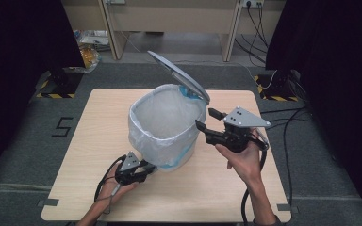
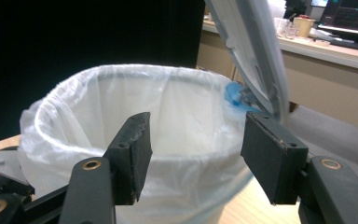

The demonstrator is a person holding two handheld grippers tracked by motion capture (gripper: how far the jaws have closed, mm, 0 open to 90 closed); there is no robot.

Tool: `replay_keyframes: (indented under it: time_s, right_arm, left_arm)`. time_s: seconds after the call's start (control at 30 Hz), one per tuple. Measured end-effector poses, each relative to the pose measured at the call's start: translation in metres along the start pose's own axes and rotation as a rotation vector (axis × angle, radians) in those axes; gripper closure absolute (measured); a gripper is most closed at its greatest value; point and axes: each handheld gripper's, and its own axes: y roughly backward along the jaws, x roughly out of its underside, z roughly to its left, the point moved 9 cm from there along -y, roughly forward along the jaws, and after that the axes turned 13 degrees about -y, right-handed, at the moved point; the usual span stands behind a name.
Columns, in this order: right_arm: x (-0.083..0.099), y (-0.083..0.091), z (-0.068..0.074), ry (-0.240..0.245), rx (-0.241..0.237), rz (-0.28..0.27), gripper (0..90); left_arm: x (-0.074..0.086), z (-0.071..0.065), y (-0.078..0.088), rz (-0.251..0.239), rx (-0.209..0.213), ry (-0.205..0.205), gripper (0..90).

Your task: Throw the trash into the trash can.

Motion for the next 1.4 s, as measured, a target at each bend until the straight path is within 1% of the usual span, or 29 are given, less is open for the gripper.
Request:
replay_keyframes:
  time_s: [0.03,0.1,0.13,0.23,0.33,0.5,0.7,0.87,1.07,1.2,1.33,1.37,1.4]
  right_arm:
    - [0.004,0.002,-0.004,-0.006,0.008,0.004,41.8]
    - [0.006,0.003,-0.005,-0.009,0.009,0.007,41.7]
    - [0.010,0.005,-0.010,-0.015,0.018,0.009,41.4]
    - [0.019,0.007,-0.016,-0.026,0.030,0.021,41.1]
    - [0.024,0.008,-0.020,-0.033,0.036,0.026,41.1]
    - [0.038,0.011,-0.029,-0.057,0.052,0.035,41.0]
    - [0.048,0.014,-0.037,-0.067,0.071,0.046,40.7]
    - [0.056,0.016,-0.041,-0.070,0.082,0.057,40.2]
    - [0.067,0.019,-0.046,-0.084,0.091,0.052,39.2]
    - [0.074,0.020,-0.047,-0.086,0.091,0.061,39.2]
    - [0.085,0.019,-0.049,-0.089,0.100,0.082,38.2]
    - [0.091,0.019,-0.051,-0.092,0.106,0.089,37.7]
    - [0.091,0.019,-0.051,-0.092,0.106,0.089,37.7]
  left_arm:
    - [0.000,0.000,0.000,0.000,0.000,0.000,60.3]
    - [0.000,0.000,0.000,0.000,0.000,0.000,60.3]
    - [0.000,0.000,0.000,0.000,0.000,-0.001,60.3]
    - [0.000,0.000,0.000,0.001,0.000,-0.001,60.3]
    - [0.000,0.000,0.000,0.000,0.000,-0.001,60.3]
    - [0.000,0.000,0.000,0.000,-0.001,-0.001,60.3]
    - [0.000,0.000,0.000,0.000,0.000,-0.001,60.3]
    - [0.000,0.000,0.000,0.000,-0.001,-0.002,60.3]
    - [0.000,0.000,0.000,0.000,-0.001,-0.002,60.3]
    - [0.000,0.000,0.000,0.000,-0.001,-0.002,60.3]
    - [0.000,0.000,0.000,0.000,-0.001,-0.002,60.3]
    - [0.000,0.000,0.000,0.002,0.000,-0.004,60.3]
    - [0.000,0.000,0.000,0.004,0.000,-0.007,60.3]
